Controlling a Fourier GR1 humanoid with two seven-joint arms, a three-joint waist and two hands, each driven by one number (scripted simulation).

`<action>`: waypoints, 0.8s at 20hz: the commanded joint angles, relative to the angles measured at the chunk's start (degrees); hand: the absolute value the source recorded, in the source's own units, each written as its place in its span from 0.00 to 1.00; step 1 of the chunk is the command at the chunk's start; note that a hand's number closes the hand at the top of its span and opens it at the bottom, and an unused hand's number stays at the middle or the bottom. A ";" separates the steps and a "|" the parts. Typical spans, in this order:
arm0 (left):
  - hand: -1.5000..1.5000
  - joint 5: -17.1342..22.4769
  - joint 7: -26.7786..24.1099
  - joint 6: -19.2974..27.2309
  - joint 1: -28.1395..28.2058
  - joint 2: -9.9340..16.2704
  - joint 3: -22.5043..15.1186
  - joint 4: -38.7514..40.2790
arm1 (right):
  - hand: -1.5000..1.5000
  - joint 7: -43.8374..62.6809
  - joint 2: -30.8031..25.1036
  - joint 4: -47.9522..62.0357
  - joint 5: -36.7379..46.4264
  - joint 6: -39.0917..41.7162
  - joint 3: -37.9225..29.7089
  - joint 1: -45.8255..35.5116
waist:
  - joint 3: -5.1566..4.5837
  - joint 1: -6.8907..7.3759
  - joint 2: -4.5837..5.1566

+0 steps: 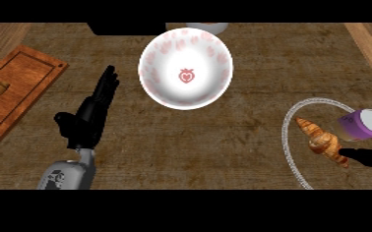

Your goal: Pick the can from the placemat and place it in the bowl

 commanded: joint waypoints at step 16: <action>0.50 -1.79 2.29 -1.42 -2.67 -1.64 2.53 0.70 | 1.00 -12.27 0.18 8.92 13.96 0.23 9.57 -4.53 | -0.02 -0.25 -0.01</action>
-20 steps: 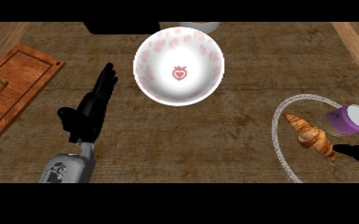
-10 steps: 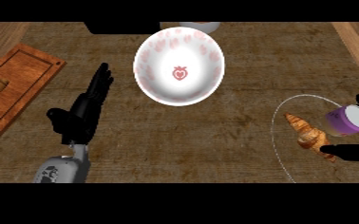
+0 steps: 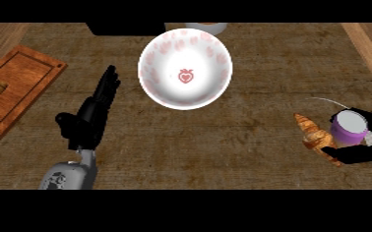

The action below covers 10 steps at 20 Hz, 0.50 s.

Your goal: Pick the can from the placemat and place it in the bowl

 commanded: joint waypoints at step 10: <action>0.50 -0.66 -0.77 -2.31 -1.66 -1.10 -1.91 1.26 | 1.00 11.47 26.28 -9.21 7.06 -12.23 21.63 -9.78 | 0.18 7.75 0.32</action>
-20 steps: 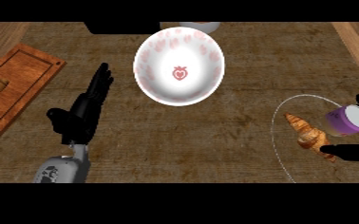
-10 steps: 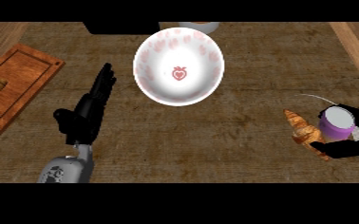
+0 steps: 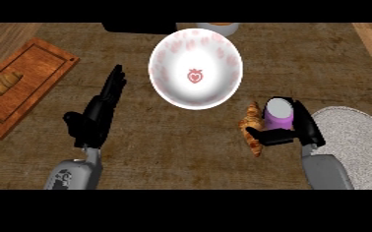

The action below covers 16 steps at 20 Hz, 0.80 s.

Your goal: Pick the can from the placemat and place it in the bowl

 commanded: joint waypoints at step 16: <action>0.50 -0.09 2.39 -1.36 -5.01 -1.37 -1.72 2.99 | 1.00 35.96 8.92 -3.31 15.80 -42.85 38.48 -34.78 | -0.04 2.95 -0.59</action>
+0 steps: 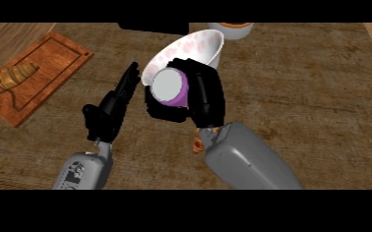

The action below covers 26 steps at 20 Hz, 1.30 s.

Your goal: Pick the can from the placemat and place it in the bowl

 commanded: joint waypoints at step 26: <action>0.50 0.26 -1.40 0.52 0.28 1.09 2.76 0.19 | 1.00 46.31 0.18 38.59 6.98 8.27 5.07 -51.79 | 0.14 -2.95 1.17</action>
